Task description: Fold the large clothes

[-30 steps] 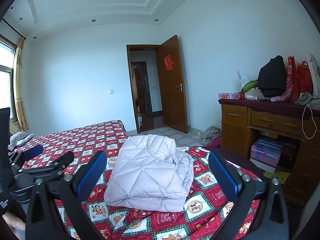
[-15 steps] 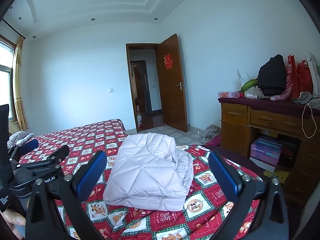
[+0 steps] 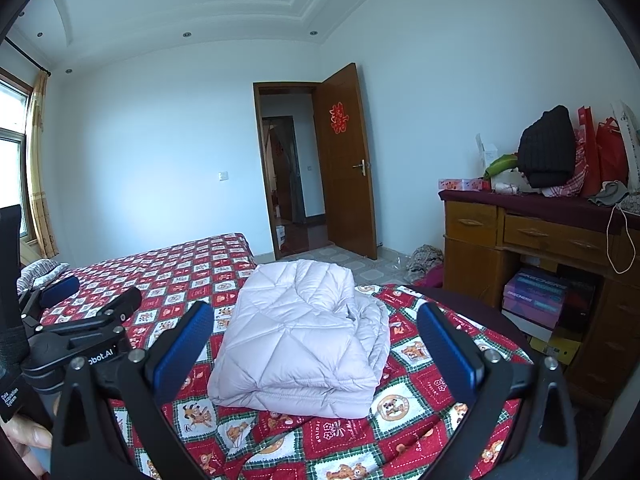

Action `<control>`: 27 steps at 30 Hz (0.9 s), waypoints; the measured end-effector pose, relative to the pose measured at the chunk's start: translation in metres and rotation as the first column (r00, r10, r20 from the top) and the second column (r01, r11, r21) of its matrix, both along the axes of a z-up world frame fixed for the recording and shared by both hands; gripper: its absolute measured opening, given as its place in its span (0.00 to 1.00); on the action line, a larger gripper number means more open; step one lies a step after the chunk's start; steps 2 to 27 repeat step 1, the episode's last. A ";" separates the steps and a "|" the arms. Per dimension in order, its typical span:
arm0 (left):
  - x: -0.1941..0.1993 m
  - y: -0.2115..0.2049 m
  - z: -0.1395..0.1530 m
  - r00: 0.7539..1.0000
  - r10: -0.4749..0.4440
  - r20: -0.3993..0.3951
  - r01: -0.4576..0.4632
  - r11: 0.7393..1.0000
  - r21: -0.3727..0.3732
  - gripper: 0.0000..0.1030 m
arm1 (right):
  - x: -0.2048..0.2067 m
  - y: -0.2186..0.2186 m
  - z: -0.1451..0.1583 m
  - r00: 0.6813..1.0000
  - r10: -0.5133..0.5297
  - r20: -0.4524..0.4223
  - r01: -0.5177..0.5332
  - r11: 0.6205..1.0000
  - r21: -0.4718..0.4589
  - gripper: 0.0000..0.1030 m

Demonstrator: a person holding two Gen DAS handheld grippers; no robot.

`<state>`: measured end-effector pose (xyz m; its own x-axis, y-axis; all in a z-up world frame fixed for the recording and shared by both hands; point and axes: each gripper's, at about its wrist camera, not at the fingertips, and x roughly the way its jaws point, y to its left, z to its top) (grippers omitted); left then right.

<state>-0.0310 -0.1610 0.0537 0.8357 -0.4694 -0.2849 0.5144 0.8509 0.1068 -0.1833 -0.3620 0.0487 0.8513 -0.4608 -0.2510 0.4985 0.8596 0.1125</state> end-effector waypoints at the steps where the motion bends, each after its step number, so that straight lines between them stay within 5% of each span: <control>1: 0.001 0.000 0.000 1.000 -0.003 -0.005 0.003 1.000 0.002 0.94 | 0.000 -0.001 0.000 1.000 0.000 -0.001 0.000 1.000 0.000 1.00; 27: 0.001 0.000 0.000 1.000 -0.003 -0.005 0.003 1.000 0.002 0.94 | 0.000 -0.001 0.000 1.000 0.000 -0.001 0.000 1.000 0.000 1.00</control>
